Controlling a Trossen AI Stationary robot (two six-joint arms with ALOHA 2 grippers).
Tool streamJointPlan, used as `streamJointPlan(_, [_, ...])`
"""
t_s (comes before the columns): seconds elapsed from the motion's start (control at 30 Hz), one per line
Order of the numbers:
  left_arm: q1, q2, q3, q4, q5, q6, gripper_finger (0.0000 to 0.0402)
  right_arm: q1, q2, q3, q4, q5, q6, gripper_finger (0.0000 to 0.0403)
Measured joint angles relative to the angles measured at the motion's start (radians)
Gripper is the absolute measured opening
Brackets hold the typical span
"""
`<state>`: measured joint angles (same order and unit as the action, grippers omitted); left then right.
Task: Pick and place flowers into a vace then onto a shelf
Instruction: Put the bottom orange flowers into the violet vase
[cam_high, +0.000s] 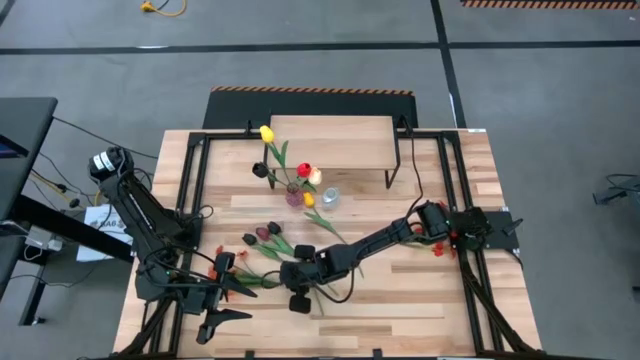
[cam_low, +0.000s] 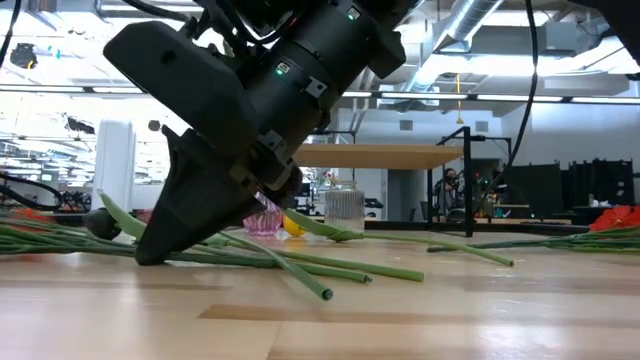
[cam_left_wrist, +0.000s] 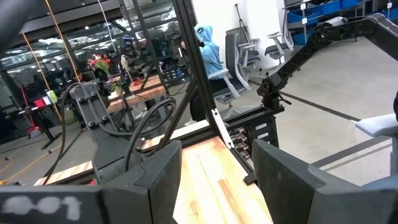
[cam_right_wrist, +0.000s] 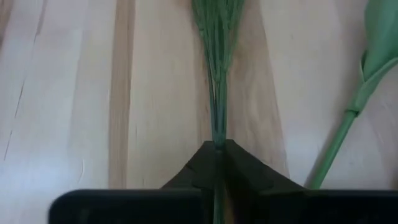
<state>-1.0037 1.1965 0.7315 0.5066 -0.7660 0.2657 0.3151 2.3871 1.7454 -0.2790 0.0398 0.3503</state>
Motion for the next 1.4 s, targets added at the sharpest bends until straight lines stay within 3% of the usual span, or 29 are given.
streamJointPlan(0.53, [0.0, 0.0, 0.0, -0.001, 0.0, 0.0, 0.0187, 0.03, -0.013, 0.038, -0.084, 0.067, -0.014, 0.0002])
streamJointPlan(0.97, [0.0, 0.0, 0.0, -0.016, 0.0, 0.0, 0.0187, 0.132, -0.06, 0.2, -0.365, 0.415, -0.008, 0.0001])
streamJointPlan(1.4, [0.0, 0.0, 0.0, -0.018, 0.0, 0.0, 0.0187, 0.216, -0.066, 0.339, -0.737, 0.68, 0.157, 0.0])
